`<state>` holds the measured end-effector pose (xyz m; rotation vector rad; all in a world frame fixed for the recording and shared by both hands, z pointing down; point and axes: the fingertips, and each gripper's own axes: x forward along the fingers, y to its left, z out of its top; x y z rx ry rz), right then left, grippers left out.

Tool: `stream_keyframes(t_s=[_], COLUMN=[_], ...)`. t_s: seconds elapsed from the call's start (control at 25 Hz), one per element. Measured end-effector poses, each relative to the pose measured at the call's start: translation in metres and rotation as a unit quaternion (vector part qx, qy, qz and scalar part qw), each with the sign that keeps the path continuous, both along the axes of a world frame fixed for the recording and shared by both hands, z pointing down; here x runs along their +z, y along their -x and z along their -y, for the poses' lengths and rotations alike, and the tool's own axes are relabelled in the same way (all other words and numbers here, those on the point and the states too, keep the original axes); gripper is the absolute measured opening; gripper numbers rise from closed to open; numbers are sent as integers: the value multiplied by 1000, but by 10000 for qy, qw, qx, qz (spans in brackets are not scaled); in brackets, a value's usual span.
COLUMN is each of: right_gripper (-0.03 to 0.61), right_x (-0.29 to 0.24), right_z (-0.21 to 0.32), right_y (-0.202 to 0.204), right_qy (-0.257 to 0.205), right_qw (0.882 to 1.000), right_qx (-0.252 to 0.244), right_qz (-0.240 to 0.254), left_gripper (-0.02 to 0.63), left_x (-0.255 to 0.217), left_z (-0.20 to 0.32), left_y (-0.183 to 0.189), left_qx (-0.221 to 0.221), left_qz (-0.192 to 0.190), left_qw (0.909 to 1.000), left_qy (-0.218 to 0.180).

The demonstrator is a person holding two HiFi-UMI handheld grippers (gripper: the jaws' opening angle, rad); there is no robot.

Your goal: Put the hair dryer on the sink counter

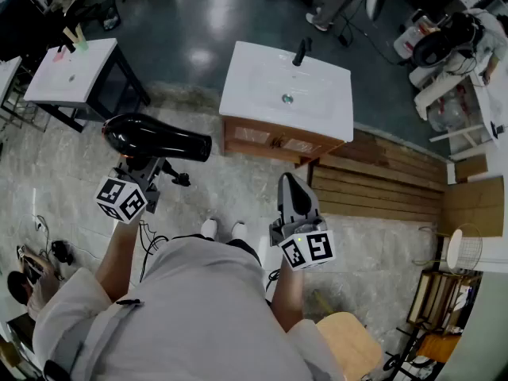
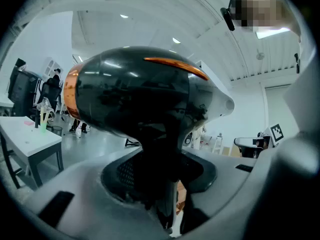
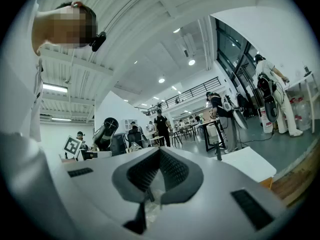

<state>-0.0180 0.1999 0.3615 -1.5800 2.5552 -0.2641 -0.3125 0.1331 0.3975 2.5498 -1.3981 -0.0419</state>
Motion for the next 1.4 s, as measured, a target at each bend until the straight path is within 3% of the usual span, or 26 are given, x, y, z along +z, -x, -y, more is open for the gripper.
stream_keyframes(t_s=[0.64,1.4], right_gripper=[8,8], right_x=[-6,1], right_z=[-9,-18], right_y=[-5,26], right_qy=[-51,12], right_qw=[9999,9994], right_qx=[18,338], right_qz=[112,4], left_gripper=[170,170], left_x=[-3,9], left_z=[-6,3], left_y=[-5,5], left_qx=[-18,330], left_qz=[128,159], left_qw=[9999,9992], left_qy=[-102,-147])
